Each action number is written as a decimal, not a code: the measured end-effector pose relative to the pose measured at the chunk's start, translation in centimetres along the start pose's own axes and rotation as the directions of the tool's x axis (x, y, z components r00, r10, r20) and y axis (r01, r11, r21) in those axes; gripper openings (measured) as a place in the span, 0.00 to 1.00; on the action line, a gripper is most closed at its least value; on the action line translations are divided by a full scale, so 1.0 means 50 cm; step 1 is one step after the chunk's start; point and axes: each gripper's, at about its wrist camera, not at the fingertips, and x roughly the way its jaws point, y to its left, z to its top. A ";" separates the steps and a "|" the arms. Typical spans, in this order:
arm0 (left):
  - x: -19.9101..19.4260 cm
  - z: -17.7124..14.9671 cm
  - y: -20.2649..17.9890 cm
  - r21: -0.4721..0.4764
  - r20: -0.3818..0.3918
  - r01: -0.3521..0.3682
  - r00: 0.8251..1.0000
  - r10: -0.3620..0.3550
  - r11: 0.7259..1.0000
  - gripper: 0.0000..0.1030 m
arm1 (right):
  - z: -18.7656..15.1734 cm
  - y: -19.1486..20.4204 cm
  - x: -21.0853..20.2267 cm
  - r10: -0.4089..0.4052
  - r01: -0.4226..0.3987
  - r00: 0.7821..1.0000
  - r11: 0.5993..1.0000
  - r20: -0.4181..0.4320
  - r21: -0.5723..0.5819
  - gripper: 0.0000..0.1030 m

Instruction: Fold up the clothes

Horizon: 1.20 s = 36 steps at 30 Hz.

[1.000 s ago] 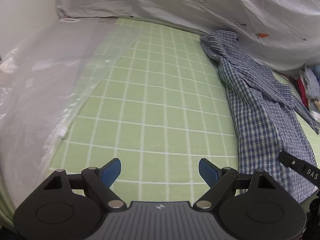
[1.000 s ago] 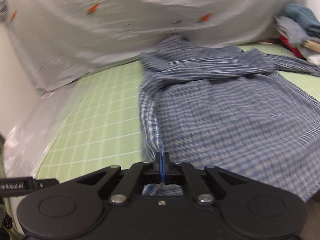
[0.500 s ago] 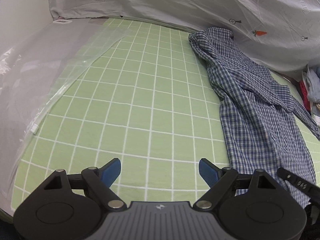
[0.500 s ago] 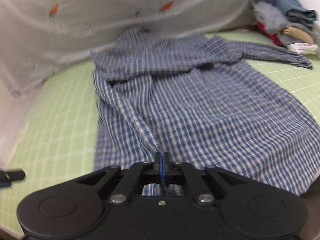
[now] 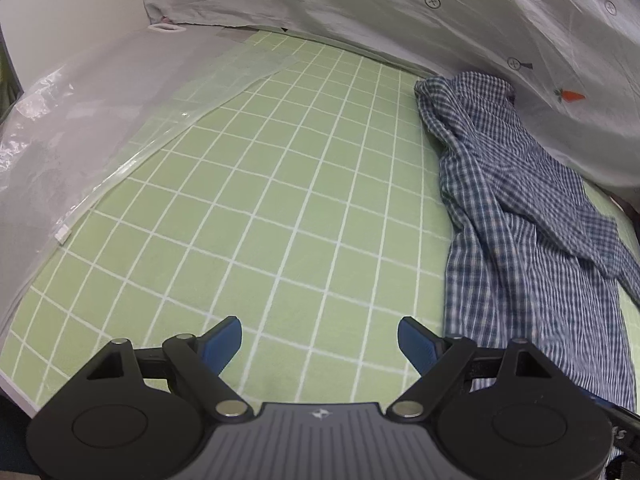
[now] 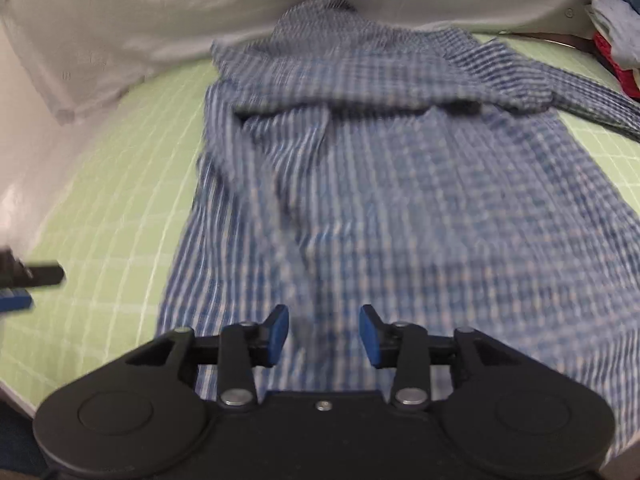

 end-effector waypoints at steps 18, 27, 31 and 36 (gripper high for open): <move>0.201 0.207 -0.162 -0.085 0.036 -0.022 0.999 0.025 0.996 0.83 | 0.297 -0.313 0.116 -0.218 0.182 0.963 0.959 0.157 0.217 0.59; 0.309 0.334 -0.224 -0.001 0.038 -0.044 0.998 0.044 0.999 0.83 | 0.423 -0.403 0.228 -0.308 0.273 0.938 0.940 0.162 0.205 0.66; 0.337 0.372 -0.226 -0.012 0.046 -0.018 0.999 0.019 1.000 0.83 | 0.440 -0.413 0.255 -0.250 0.228 0.957 0.961 0.144 0.158 0.49; 0.360 0.412 -0.228 0.001 0.058 -0.009 0.998 0.009 1.000 0.83 | 0.455 -0.429 0.236 -0.198 0.174 0.964 0.975 0.180 0.140 0.11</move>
